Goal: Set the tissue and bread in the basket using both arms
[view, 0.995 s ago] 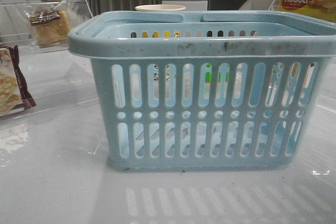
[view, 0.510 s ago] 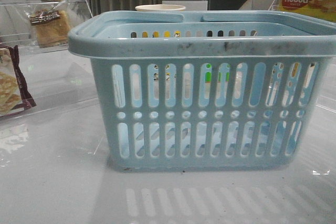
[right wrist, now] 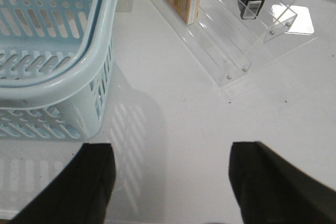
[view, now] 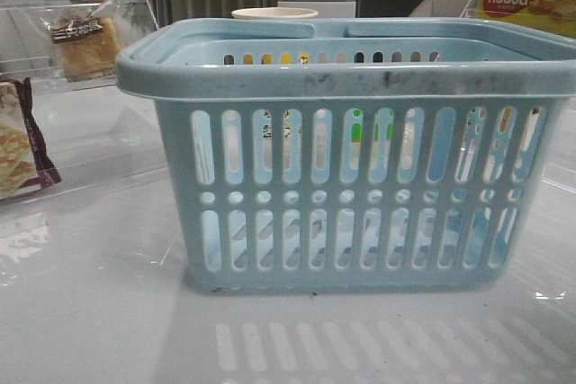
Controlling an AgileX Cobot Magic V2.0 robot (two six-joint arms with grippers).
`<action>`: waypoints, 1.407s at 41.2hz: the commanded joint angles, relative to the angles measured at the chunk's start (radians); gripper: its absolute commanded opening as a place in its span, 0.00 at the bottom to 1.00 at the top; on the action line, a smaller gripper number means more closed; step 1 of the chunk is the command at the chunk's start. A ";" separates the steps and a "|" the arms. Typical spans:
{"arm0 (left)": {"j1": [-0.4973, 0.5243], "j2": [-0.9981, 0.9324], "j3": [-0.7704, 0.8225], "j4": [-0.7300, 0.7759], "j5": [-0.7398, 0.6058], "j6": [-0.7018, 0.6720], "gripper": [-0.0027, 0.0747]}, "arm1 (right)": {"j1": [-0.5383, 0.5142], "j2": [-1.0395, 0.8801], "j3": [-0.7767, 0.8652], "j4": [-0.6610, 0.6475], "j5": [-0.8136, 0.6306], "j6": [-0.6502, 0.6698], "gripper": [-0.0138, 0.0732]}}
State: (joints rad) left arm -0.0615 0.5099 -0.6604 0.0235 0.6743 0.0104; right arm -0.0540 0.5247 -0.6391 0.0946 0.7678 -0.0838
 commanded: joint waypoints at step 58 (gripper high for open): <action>-0.415 0.009 -0.029 0.019 -0.104 0.010 0.81 | -0.181 1.244 -0.873 -0.105 -0.237 0.096 0.82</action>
State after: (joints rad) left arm -0.4676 0.5099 -0.6604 0.0398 0.6592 0.0228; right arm -0.2309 1.7980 -1.4727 0.0000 0.6205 0.0118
